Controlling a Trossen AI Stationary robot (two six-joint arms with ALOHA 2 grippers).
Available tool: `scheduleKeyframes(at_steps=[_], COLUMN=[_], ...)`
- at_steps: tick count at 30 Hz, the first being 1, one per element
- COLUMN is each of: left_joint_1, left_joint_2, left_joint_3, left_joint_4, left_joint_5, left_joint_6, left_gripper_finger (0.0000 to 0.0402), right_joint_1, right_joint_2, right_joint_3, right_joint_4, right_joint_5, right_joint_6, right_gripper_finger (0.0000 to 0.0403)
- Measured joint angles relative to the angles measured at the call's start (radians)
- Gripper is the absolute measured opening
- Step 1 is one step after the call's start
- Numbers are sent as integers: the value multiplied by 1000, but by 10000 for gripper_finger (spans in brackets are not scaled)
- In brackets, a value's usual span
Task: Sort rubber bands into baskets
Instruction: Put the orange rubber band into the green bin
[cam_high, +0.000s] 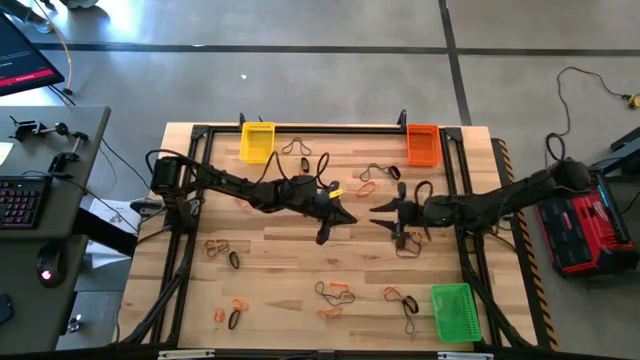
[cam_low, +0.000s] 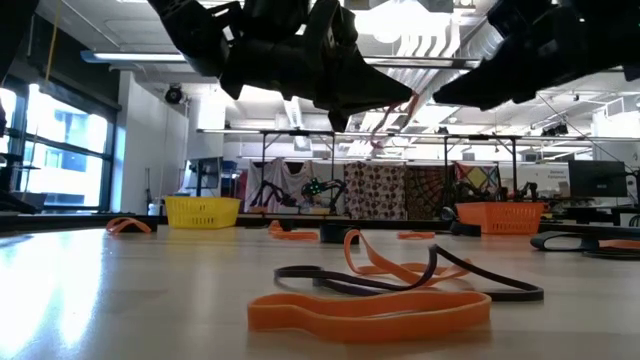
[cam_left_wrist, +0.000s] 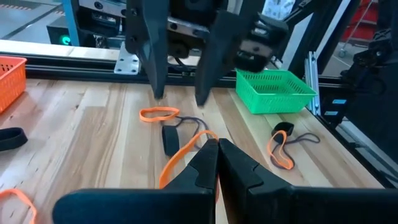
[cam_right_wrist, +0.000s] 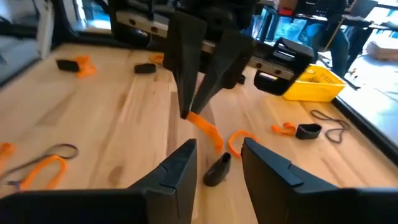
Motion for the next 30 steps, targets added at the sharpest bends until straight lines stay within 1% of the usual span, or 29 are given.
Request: scheduleKeyframes(at_steps=[4,10,12,14,20,21,25,30], left_joint_1=[0,0,0,0,0,0,6,9], left_joint_2=[0,0,0,0,0,0,-5,-34], left_joint_3=[0,0,0,0,0,0,0,-2], left_joint_4=[0,2,2,2,2,0,-9,-73], left_joint_5=[0,0,0,0,-1,-1,-1,-1], left_joint_6=[1,6,7,13,16,17,28,117], left_gripper_finger=[0,0,0,0,0,0,6,37], right_joint_1=[6,6,6,6,8,9,10,10], right_joint_2=[93,185,203,213,215,215,198,135], right_joint_3=[63,128,144,153,159,159,159,159], right_joint_4=[-1,-39,-54,-57,-65,-66,-85,-163], right_joint_5=[12,29,34,35,41,41,40,38], right_joint_6=[-30,-51,-51,-50,-51,-51,-32,39], right_gripper_finger=[117,116,108,92,11,7,13,3])
